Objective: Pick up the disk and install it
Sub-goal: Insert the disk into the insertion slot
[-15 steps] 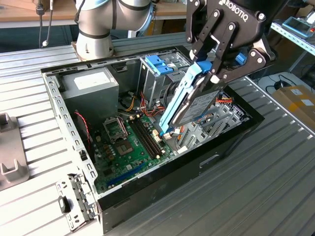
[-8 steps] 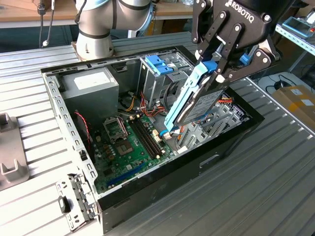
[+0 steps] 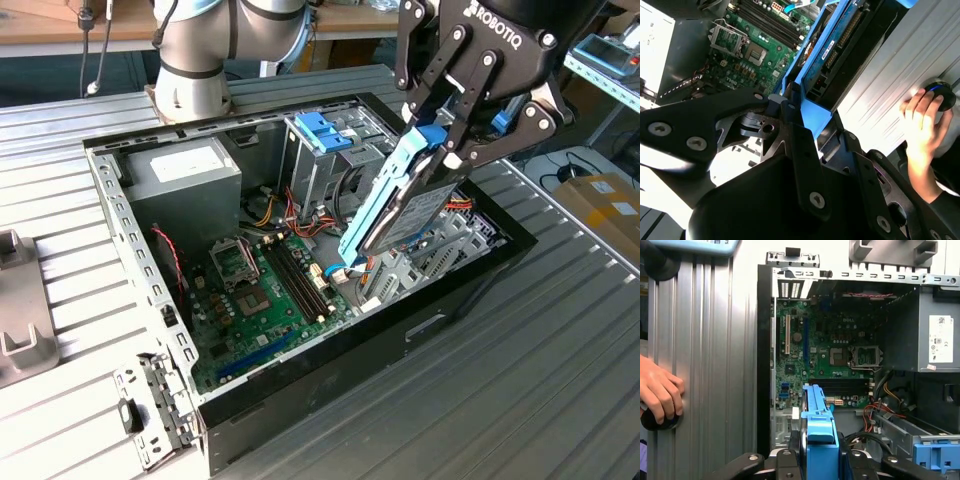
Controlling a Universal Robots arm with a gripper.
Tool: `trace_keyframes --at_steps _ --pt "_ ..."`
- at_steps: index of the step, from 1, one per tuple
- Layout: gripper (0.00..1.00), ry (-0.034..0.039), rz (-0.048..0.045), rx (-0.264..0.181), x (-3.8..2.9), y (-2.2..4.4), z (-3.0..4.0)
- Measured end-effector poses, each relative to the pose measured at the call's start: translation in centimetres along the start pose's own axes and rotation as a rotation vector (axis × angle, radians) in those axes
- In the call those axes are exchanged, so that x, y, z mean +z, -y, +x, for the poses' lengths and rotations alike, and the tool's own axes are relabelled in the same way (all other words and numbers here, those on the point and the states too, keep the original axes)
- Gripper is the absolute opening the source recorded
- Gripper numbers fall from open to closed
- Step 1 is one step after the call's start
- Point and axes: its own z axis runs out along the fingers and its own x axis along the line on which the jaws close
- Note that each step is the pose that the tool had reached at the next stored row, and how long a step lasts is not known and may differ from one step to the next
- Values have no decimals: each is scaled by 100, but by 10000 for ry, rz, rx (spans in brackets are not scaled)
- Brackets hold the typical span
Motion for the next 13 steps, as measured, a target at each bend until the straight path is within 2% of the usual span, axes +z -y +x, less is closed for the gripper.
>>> trace_keyframes --at_steps 4,13 --pt "37 -2 -1 0 7 41 9" --pt "37 -1 -2 0 35 220 17"
